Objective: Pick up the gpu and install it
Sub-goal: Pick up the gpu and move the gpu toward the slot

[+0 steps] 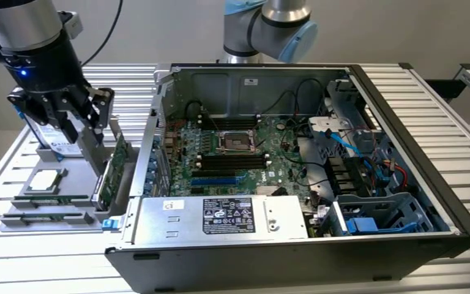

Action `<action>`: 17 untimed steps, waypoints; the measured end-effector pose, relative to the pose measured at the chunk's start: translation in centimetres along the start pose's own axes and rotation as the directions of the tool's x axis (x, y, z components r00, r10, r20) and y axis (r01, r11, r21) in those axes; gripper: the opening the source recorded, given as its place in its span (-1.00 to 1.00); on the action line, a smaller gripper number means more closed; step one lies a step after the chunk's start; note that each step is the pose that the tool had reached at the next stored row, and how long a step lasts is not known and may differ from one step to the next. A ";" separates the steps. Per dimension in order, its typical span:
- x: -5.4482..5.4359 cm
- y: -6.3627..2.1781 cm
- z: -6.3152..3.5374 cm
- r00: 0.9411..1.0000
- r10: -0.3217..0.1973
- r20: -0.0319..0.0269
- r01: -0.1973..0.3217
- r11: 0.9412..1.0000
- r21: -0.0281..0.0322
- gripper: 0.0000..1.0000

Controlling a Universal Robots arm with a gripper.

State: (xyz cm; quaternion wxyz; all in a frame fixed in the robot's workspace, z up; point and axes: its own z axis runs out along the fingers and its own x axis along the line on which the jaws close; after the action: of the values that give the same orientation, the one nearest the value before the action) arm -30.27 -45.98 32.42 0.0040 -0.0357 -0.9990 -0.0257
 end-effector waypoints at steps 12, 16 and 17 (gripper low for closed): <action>-0.3 -1.37 2.12 1.000 0.000 0.000 0.000 1.000 0.000 -0.04; -1.9 -1.59 2.81 1.000 0.000 0.000 0.000 1.000 0.000 -0.04; -2.1 -1.59 3.00 1.000 0.000 0.000 0.000 1.000 0.000 -0.04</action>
State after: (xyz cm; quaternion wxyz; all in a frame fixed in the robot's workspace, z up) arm -28.32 -47.55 29.32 0.0040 -0.0356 -0.9990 -0.0258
